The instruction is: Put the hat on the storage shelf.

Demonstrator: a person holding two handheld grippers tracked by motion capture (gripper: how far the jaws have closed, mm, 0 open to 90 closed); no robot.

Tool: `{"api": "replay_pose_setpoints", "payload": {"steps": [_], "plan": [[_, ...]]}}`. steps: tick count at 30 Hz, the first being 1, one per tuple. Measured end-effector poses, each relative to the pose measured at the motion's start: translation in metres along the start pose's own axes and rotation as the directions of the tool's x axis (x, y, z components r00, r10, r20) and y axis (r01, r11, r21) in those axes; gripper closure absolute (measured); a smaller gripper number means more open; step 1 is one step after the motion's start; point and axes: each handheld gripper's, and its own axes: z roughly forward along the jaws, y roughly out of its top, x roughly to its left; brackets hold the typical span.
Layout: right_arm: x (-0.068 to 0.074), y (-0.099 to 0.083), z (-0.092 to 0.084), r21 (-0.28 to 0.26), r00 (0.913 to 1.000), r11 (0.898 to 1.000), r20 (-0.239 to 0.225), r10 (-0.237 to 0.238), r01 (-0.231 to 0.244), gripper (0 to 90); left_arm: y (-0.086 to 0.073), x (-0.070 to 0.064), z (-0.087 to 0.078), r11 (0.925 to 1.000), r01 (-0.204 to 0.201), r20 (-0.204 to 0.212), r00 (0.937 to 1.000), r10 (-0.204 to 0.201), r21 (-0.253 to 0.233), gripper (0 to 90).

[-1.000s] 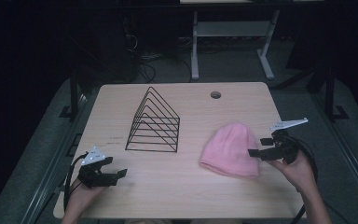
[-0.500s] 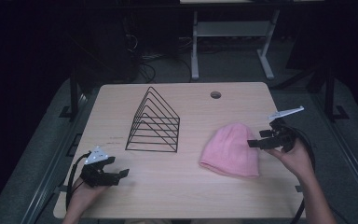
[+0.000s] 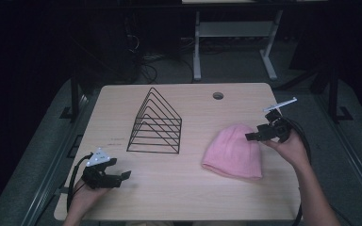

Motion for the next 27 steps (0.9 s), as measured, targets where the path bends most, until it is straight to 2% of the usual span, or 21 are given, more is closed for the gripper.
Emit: {"api": "replay_pose_setpoints", "payload": {"steps": [5, 9, 12, 18, 27], "plan": [[-0.011, 0.007, 0.012, 0.019, 0.9999, 1.000, -0.001, 0.013, -0.013, 23.9, -0.001, 0.002, -0.001, 1.0000, -0.004, -0.002, 1.0000, 0.004, 0.003, 19.5], [-0.019, 0.010, 0.020, 0.044, 0.9988, 0.998, -0.002, 0.049, -0.049, 28.6, -0.001, 0.001, -0.001, 1.0000, -0.002, -0.002, 1.0000, 0.002, 0.003, 19.5], [-0.026, 0.012, 0.029, 0.054, 0.9952, 0.994, -0.024, 0.095, -0.093, 31.7, 0.000, 0.001, 0.001, 1.0000, 0.003, 0.002, 1.0000, -0.003, -0.001, 19.6], [-0.031, 0.012, 0.039, 0.076, 0.9940, 0.992, -0.021, 0.107, -0.105, 37.1, 0.000, 0.002, 0.002, 1.0000, 0.006, 0.005, 1.0000, -0.006, 0.001, 19.6], [-0.035, 0.012, 0.048, 0.077, 0.9908, 0.989, -0.036, 0.131, -0.128, 42.4, -0.002, 0.003, 0.000, 1.0000, -0.003, 0.005, 1.0000, 0.003, 0.009, 19.8]]}}
